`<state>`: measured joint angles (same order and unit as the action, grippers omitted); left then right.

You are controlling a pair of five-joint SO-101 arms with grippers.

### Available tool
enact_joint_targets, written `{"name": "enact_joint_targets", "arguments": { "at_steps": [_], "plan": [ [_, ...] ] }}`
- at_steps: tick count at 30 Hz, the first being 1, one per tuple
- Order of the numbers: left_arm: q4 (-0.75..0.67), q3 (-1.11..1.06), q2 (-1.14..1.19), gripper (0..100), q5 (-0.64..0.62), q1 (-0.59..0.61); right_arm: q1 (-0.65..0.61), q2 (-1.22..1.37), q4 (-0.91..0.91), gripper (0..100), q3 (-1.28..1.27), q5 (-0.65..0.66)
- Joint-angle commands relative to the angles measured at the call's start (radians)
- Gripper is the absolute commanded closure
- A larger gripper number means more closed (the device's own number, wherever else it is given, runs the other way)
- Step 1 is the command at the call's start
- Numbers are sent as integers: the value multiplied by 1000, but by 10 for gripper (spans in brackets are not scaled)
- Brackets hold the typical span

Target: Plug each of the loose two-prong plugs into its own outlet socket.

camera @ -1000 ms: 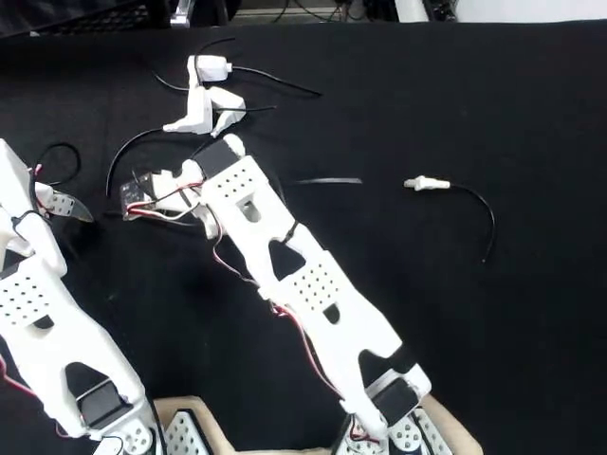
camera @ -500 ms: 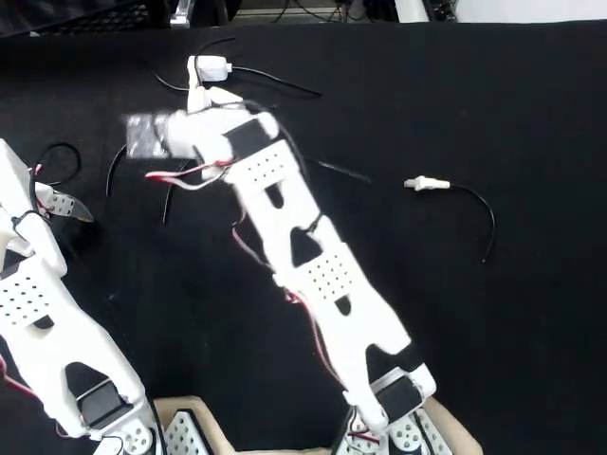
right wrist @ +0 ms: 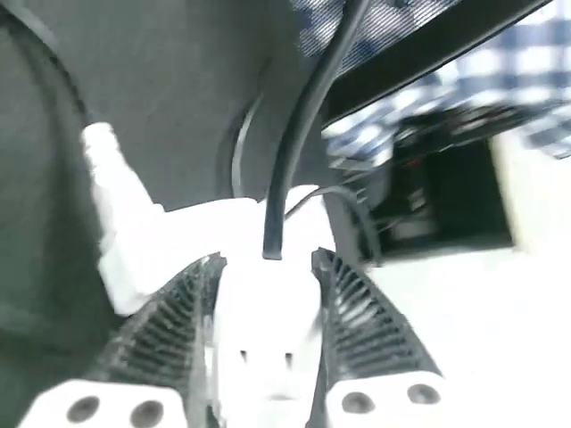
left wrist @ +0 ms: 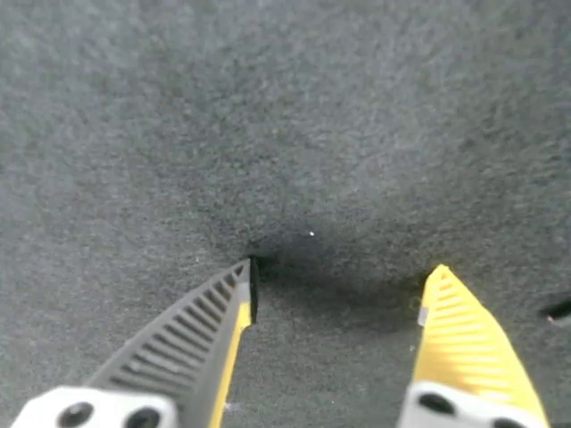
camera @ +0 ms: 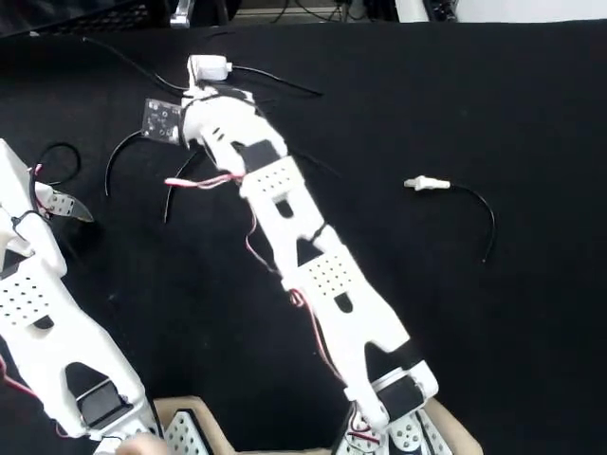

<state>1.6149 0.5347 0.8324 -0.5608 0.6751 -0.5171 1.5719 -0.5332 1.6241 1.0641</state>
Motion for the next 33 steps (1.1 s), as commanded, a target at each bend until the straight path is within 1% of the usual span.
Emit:
{"name": "enact_joint_targets", "arguments": {
  "at_steps": [1, 5, 10, 13, 19, 27, 30, 33],
  "plan": [
    [-28, -1, 3, 700, 2, -7, -5, 35, 163, 952, 47, -18],
    [-28, -1, 3, 700, 3, -7, -11, 53, 107, 901, 48, -46],
    [-28, -1, 3, 700, 75, -7, -17, 21, 52, 853, 50, -48],
    [-31, -1, 3, 700, 72, -7, -31, -24, -14, 845, 50, -48],
    [-34, -1, 3, 700, 78, -4, -83, -108, -112, 766, 51, -43],
    [-34, 2, 3, 700, 78, -2, -123, -286, -218, 762, 50, -43],
    [-34, 2, 3, 700, 78, -2, -129, -380, -299, 762, 50, -43],
    [-34, 1, 3, 700, 78, -2, -132, -486, -417, 762, 50, -46]
  ]
}}
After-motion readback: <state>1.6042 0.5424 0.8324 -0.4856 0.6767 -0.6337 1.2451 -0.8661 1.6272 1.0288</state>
